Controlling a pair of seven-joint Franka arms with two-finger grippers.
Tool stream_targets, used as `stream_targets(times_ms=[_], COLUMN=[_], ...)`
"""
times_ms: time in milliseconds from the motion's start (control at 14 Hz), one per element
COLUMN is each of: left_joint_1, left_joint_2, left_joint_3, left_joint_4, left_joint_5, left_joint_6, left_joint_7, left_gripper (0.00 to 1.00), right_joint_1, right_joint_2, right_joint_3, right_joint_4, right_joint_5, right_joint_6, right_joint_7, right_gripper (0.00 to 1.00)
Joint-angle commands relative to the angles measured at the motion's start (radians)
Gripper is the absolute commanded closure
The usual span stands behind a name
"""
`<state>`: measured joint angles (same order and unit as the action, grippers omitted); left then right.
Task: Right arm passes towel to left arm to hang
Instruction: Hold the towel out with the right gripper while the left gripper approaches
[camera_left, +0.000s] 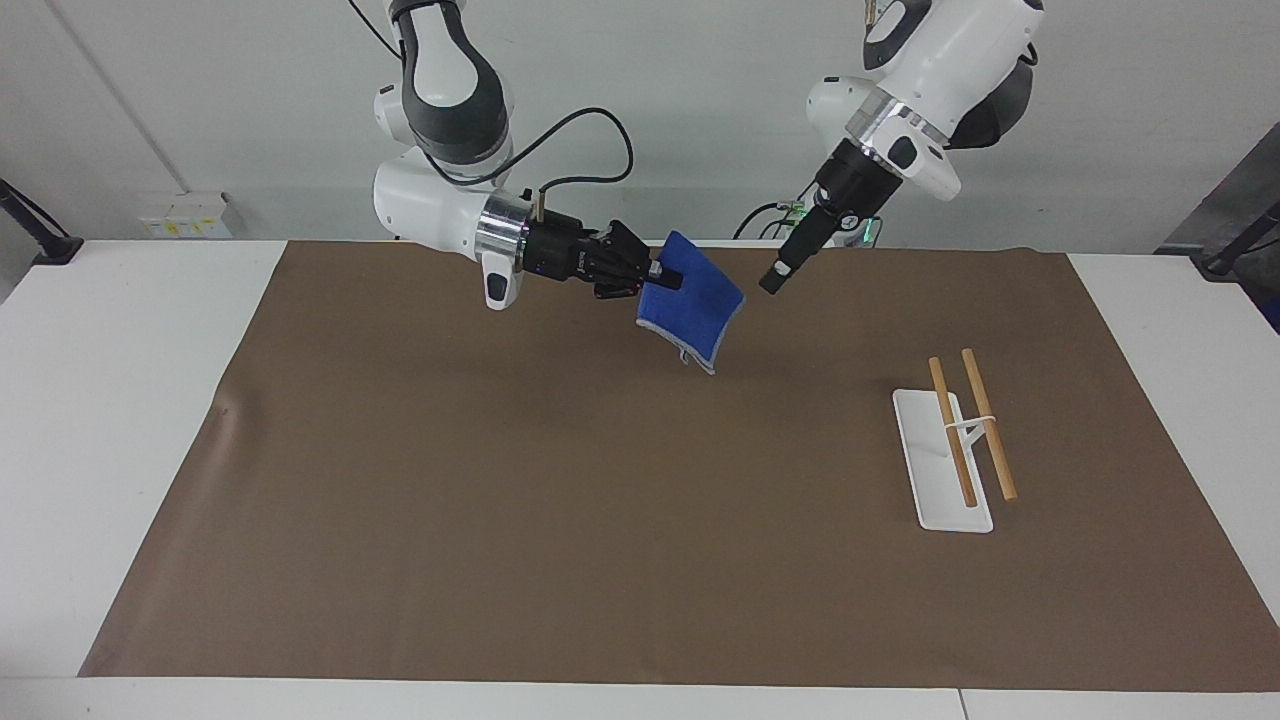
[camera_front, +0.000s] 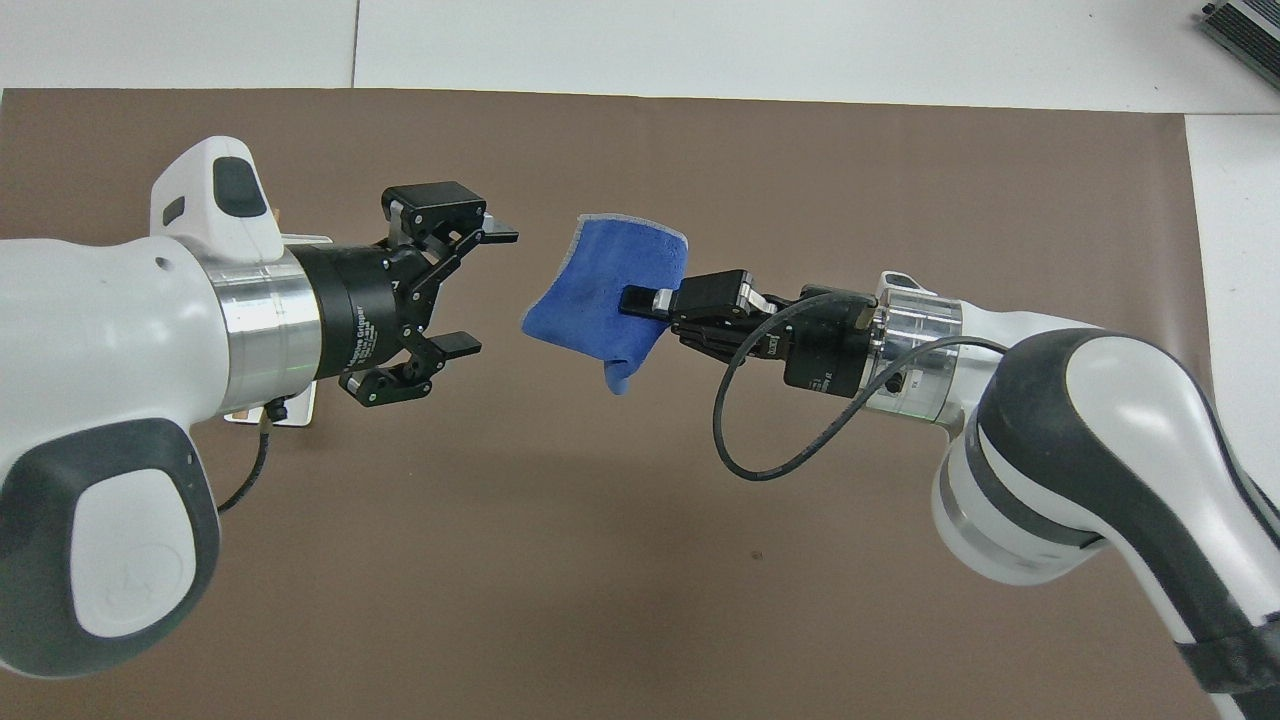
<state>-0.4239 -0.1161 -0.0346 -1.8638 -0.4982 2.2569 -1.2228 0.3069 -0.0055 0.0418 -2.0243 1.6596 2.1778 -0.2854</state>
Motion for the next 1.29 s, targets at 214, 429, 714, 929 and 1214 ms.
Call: stream_targets(times_ms=[214,429,714,929,1214], left_joint_1=[-0.099,-0.131,-0.137,-0.138,-0.136], left_joint_2=[-0.070,-0.063,-0.031,-0.005,0.012], left_joint_3=[0.016,0.013,0.012,0.013,0.013], left_joint_4=[-0.159,-0.195,-0.204,-0.186,-0.150], left_joint_5=[-0.022,-0.022,-0.020,-0.019,-0.014], left_joint_6=[0.288,0.306,0.386,0.447,0.452], left_joint_7=[-0.331,-0.346,-0.392,-0.385,-0.386], left_gripper=[0.00,0.00,0.00,0.00,0.00], right_joint_1=[-0.003,-0.006,-0.008,-0.009,-0.009], right_joint_2=[-0.028,-0.033,-0.054,-0.057,-0.057], right_joint_3=[0.003,0.003,0.003,0.003,0.003], right_joint_4=[-0.034,-0.031,-0.031,-0.033,-0.033], right_joint_5=[0.034,0.051,0.075,0.074,0.074], right_joint_6=[0.007,-0.006,-0.006,-0.003,-0.001], right_joint_7=[-0.041,-0.043,-0.040,-0.038,-0.040], right_gripper=[1.00,1.00,1.00,1.00,1.00])
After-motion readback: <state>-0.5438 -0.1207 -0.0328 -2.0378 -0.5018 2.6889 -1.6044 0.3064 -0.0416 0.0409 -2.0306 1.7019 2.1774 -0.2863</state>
